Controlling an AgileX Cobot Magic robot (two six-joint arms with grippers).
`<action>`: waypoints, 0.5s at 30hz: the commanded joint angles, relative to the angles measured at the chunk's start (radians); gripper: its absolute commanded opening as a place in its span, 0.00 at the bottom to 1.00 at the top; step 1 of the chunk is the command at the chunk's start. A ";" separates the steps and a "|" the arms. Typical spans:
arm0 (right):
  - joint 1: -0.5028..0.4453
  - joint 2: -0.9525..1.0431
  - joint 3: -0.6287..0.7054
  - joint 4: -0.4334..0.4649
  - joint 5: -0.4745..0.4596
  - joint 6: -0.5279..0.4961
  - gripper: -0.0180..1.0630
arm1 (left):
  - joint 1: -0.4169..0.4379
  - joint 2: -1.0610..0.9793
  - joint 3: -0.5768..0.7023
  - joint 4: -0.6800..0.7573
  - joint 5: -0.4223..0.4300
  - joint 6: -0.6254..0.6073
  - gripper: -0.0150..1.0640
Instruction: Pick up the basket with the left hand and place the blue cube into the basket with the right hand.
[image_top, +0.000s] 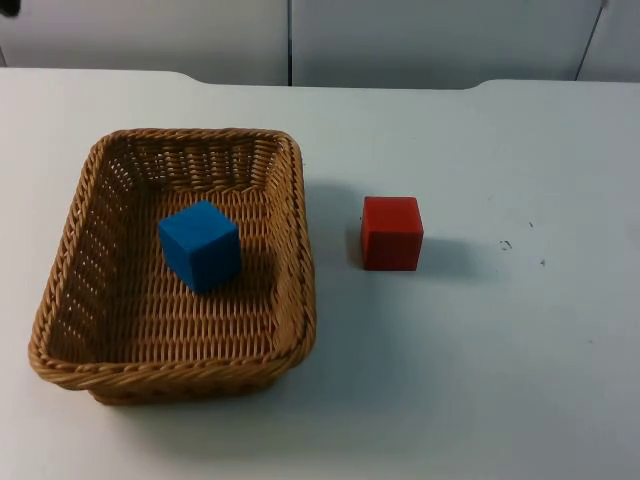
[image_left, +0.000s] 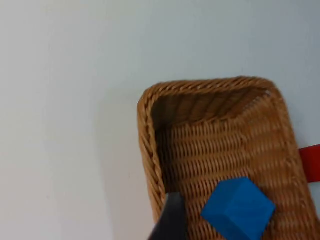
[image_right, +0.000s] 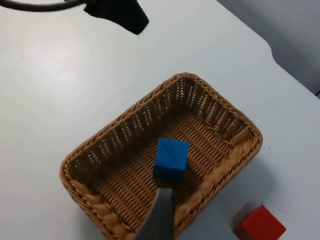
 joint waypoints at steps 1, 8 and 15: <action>0.004 -0.025 -0.002 -0.013 -0.011 -0.017 0.75 | 0.001 -0.089 0.001 0.017 0.024 -0.002 0.70; 0.004 -0.122 0.058 -0.004 -0.055 -0.027 0.75 | 0.001 -0.380 0.026 0.028 0.049 -0.009 0.70; 0.004 -0.310 0.322 0.009 -0.240 -0.027 0.75 | 0.001 -0.693 0.204 -0.052 -0.011 0.009 0.70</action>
